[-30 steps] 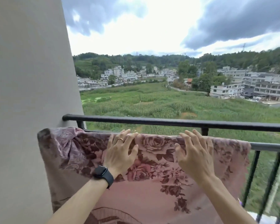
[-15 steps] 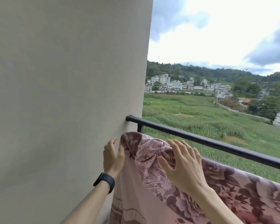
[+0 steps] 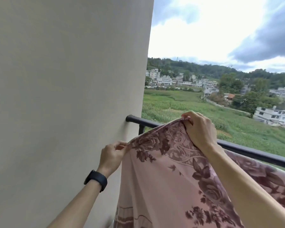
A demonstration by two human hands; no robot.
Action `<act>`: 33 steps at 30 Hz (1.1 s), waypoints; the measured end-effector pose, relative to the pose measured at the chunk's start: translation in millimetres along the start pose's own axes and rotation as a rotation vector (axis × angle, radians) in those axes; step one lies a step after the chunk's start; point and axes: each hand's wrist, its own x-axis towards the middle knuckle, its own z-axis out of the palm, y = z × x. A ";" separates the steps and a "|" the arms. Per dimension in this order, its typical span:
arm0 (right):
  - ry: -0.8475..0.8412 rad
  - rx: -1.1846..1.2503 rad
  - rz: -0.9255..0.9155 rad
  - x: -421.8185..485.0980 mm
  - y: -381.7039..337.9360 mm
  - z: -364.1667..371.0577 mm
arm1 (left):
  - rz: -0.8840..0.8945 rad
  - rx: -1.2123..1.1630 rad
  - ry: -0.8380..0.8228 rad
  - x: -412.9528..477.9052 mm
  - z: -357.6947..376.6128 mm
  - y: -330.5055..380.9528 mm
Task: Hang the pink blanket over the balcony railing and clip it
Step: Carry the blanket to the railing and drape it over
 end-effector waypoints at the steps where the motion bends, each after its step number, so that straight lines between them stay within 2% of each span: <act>1: -0.071 -0.049 0.032 2.1 0.6 2.3 | -0.048 -0.058 0.020 -1.2 -3.2 -5.8; 3: -0.316 -0.123 0.108 -4.5 4.4 0.7 | -0.145 -0.087 0.021 -5.2 -8.4 -24.2; 5: -0.441 -0.064 0.120 -29.6 8.2 -4.9 | -0.207 0.008 -0.047 -11.7 -8.1 -50.9; 7: -0.317 -0.090 0.034 -68.7 11.6 -5.6 | -0.249 0.101 -0.123 -18.6 -9.9 -73.6; 9: -0.168 -0.275 -0.019 -105.8 26.3 -11.2 | -0.273 0.140 -0.138 -21.5 -6.3 -79.5; 11: -0.110 -0.422 -0.042 -129.9 48.2 -13.8 | -0.290 0.082 -0.124 -17.0 -2.8 -71.6; 14: -0.004 -0.462 -0.099 -138.9 70.0 -14.4 | -0.248 -0.137 -0.136 -3.1 4.9 -39.9; 17: 0.012 -0.447 -0.085 -131.4 71.6 -23.3 | -0.133 -0.064 -0.270 7.3 10.7 -16.7; 19: 0.026 -0.437 -0.070 -134.6 74.3 -30.3 | -0.042 0.037 -0.189 2.5 6.7 -11.7; 21: 0.059 -0.424 -0.056 -137.9 79.4 -35.5 | 0.021 0.071 0.021 -1.6 0.9 -8.9; 23: 0.082 -0.401 -0.006 -135.7 81.3 -42.4 | 0.070 0.107 0.171 -1.0 -3.1 -2.8; 27: 0.080 -0.364 0.272 -120.5 102.9 -78.0 | 0.101 0.013 0.374 14.8 0.4 28.4; 30: 0.147 -0.401 0.428 -132.8 141.5 -118.7 | 0.244 0.009 0.355 7.9 7.5 65.0; 33: 0.159 -0.376 0.545 -156.3 175.0 -151.2 | 0.336 0.110 0.173 -20.7 29.5 79.1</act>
